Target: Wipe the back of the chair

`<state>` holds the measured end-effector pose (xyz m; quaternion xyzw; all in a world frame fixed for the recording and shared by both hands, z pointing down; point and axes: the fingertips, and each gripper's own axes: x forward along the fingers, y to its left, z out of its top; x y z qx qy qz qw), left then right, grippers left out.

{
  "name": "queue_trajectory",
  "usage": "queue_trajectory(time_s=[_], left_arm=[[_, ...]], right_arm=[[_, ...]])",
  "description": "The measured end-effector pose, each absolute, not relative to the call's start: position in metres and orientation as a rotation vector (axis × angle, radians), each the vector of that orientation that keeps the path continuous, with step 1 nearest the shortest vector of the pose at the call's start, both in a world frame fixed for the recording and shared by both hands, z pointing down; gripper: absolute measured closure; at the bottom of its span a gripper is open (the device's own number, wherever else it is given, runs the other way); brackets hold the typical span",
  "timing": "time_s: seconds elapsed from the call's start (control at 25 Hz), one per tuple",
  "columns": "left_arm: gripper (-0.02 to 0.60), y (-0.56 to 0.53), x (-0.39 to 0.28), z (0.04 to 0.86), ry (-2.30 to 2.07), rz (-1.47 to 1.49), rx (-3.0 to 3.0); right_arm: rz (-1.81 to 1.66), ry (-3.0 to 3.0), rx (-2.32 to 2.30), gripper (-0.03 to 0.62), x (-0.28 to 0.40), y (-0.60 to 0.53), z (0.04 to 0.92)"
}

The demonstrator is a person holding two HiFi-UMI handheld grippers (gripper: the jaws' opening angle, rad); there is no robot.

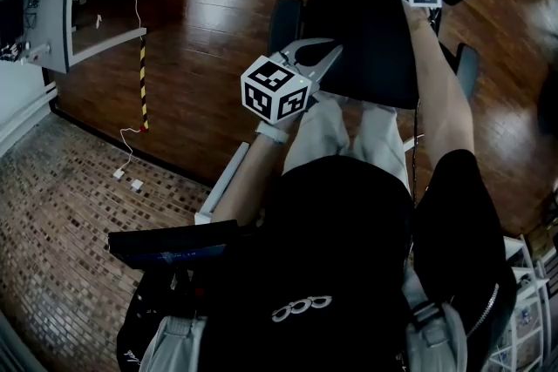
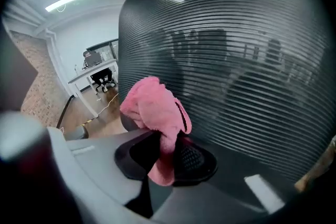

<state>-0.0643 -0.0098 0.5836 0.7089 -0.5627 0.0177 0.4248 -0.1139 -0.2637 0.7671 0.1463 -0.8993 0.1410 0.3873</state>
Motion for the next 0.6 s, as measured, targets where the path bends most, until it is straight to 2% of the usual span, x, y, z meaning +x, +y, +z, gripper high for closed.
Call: queue_trajectory(time_s=[0.6], left_arm=[[0.589, -0.064, 0.000, 0.587, -1.323, 0.103, 1.839]], right_arm=[[0.393, -2.222, 0.567, 0.546, 0.027, -0.350, 0.770]])
